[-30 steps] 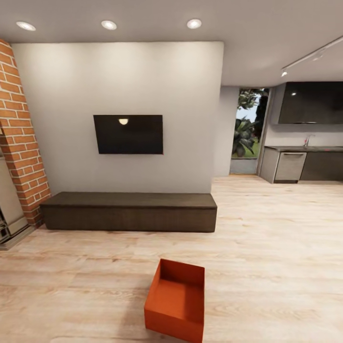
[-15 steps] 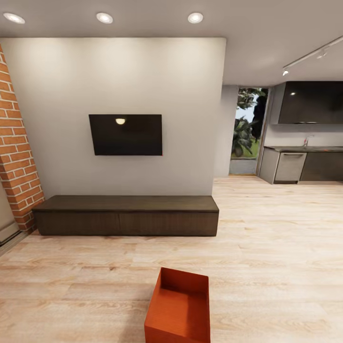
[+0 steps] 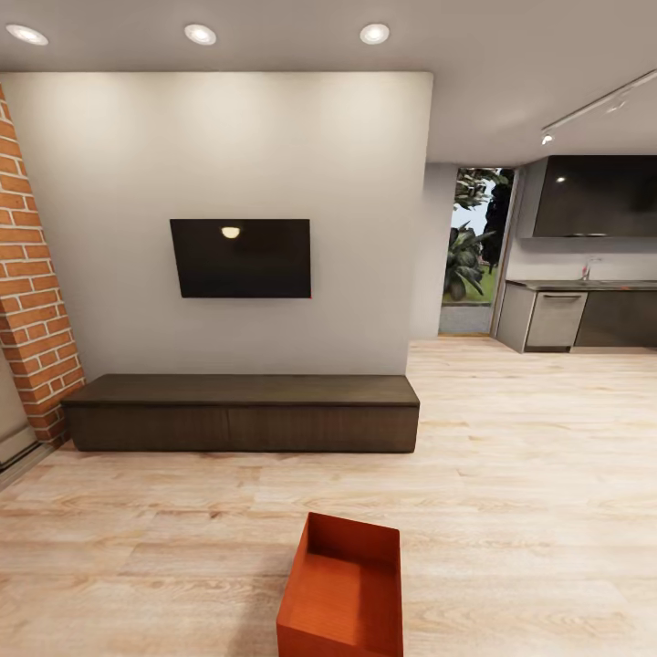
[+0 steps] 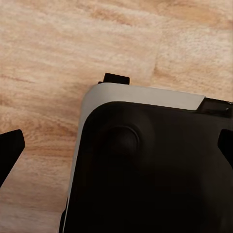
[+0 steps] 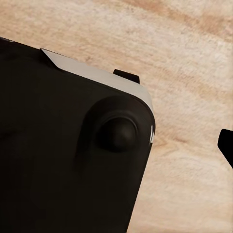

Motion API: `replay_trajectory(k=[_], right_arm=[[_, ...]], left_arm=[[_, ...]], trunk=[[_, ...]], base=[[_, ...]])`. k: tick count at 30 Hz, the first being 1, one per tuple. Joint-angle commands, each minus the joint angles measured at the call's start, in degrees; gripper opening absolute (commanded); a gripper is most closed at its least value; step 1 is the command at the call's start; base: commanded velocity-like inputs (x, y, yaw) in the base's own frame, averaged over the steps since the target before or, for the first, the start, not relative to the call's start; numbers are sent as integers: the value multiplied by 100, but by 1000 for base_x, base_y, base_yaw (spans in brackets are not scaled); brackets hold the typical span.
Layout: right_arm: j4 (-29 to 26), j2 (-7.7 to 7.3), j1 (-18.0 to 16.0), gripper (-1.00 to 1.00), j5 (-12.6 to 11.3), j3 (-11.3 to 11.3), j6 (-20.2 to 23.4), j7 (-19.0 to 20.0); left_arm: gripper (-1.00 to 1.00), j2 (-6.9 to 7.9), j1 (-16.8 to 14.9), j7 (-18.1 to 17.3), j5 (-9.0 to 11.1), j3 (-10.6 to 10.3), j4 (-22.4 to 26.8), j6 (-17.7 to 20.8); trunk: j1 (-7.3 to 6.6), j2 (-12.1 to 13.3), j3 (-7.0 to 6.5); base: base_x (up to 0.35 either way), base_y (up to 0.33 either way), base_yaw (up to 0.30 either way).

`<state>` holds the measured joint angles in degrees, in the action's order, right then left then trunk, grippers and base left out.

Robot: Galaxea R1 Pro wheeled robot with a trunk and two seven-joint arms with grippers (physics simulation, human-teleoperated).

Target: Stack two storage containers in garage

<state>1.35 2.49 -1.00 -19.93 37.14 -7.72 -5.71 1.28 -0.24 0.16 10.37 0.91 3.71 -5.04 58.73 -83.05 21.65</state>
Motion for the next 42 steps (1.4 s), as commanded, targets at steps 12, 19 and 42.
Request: replay_trajectory(k=[12,19,42], right_arm=[[14,13,-5,100,-99,40,-39,-4],[14,58,-5,100,-107,24,-38,0],[14,44,-5,100,-107,30,-36,0]], left_arm=[[100,-4,-2,10,26,6,7,-14],[100,-4,-2,10,26,14,14,-14],[100,-3,-2,2,26,6,7,-14]], trunk=[[0,-3,6],[0,-3,6],[0,-3,6]], base=[[0,0,0],[0,0,-120],[193,0,-66]])
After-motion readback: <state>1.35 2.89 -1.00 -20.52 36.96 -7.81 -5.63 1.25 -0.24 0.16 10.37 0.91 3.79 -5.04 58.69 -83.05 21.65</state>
